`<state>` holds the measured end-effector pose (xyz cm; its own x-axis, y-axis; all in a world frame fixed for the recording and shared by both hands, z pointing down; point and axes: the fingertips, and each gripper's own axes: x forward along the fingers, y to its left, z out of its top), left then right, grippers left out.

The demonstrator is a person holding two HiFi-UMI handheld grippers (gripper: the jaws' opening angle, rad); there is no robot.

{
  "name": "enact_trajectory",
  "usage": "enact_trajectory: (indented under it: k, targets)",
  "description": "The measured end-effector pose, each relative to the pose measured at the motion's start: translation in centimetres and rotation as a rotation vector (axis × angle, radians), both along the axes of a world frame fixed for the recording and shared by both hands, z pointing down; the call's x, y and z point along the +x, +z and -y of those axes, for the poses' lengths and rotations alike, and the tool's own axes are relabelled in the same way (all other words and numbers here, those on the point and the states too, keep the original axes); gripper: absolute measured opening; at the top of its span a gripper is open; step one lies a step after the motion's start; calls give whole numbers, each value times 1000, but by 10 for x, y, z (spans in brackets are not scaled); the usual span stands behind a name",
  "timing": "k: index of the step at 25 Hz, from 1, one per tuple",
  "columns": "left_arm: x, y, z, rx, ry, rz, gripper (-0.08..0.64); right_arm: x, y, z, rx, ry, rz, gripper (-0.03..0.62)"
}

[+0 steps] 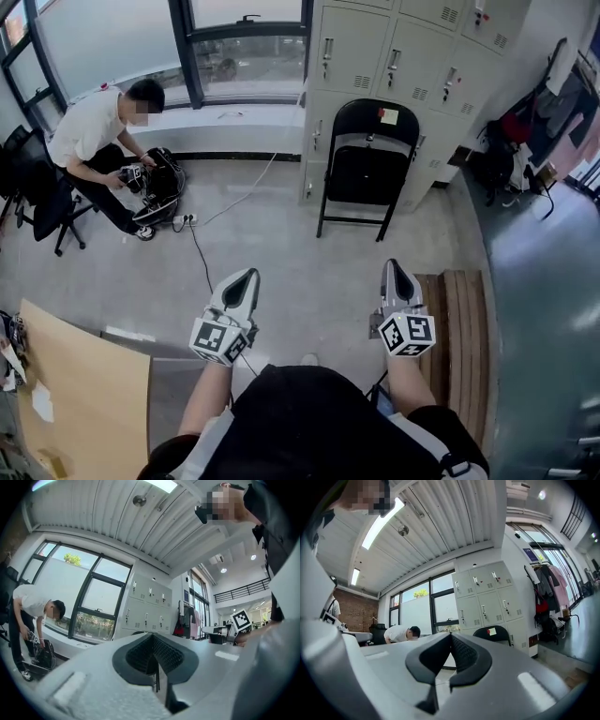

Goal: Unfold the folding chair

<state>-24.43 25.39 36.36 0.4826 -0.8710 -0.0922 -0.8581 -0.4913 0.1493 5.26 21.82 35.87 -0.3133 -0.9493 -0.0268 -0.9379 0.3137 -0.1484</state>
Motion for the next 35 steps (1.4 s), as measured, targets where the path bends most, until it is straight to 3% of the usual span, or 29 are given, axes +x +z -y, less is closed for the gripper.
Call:
enact_trajectory:
  k: [7, 14, 21, 27, 35]
  targets:
    - [62, -1, 58, -30, 22, -11, 3, 63, 12, 36, -38, 35, -11, 5]
    - [94, 8, 102, -63, 66, 11, 2, 101, 26, 61, -79, 88, 17, 5]
    - [115, 20, 171, -45, 143, 19, 2, 105, 29, 106, -69, 132, 5, 5]
    - [127, 3, 250, 4, 215, 10, 2, 101, 9, 173, -48, 164, -14, 5]
    - [98, 4, 330, -11, 251, -12, 2, 77, 6, 246, -80, 190, -36, 5]
